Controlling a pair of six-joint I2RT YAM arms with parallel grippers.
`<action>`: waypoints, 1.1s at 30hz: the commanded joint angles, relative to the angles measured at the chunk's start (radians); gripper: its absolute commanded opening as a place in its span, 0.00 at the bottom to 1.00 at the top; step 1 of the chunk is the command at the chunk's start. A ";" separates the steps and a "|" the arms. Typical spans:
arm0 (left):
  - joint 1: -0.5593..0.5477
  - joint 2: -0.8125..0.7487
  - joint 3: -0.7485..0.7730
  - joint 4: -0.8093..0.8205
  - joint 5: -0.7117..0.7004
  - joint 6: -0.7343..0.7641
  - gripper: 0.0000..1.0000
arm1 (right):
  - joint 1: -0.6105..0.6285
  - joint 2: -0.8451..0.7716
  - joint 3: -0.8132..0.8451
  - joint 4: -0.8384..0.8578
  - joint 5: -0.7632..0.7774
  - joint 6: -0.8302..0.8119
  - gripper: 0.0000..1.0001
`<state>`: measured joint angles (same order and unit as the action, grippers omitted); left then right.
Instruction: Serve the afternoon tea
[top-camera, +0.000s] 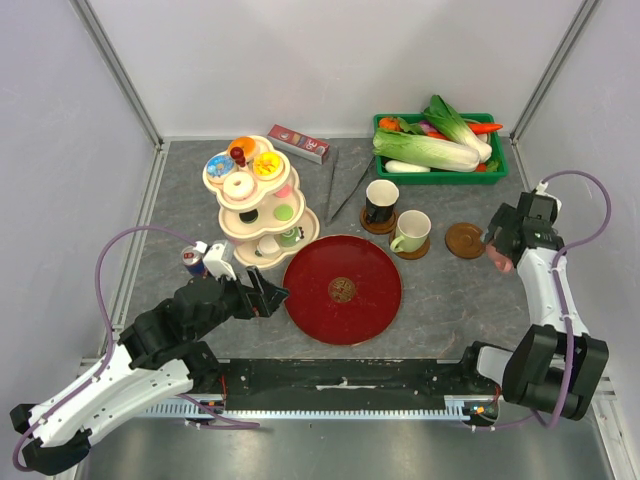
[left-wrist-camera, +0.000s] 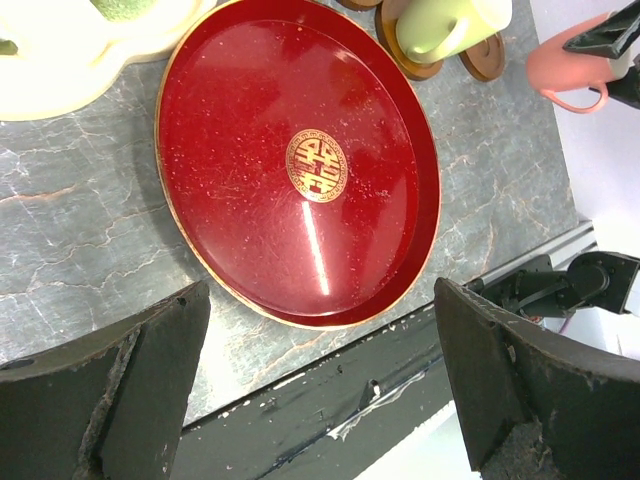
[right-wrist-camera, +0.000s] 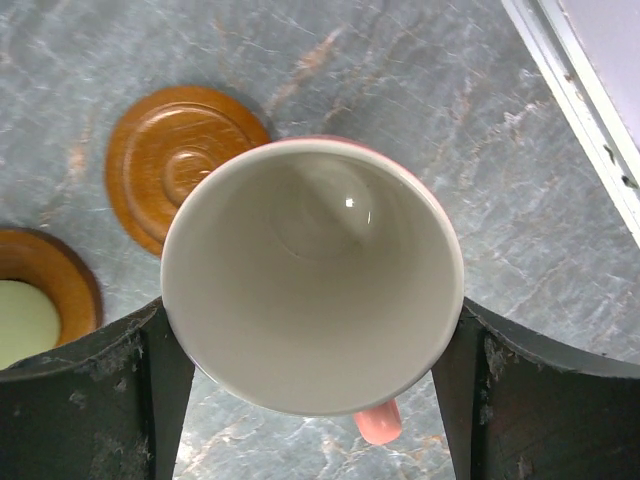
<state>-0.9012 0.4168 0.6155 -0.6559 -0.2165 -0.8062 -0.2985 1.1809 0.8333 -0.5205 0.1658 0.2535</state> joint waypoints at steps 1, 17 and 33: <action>-0.005 -0.009 0.003 0.016 -0.040 -0.008 0.98 | 0.076 -0.015 0.093 0.047 0.044 0.113 0.44; -0.005 -0.030 0.000 0.002 -0.050 -0.025 0.98 | 0.355 0.178 0.198 0.080 0.388 0.461 0.45; -0.010 -0.035 0.001 -0.011 -0.052 -0.034 0.98 | 0.372 0.279 0.174 0.086 0.394 0.520 0.57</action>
<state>-0.9054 0.3889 0.6151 -0.6643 -0.2436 -0.8154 0.0685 1.4586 0.9768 -0.5079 0.4976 0.7387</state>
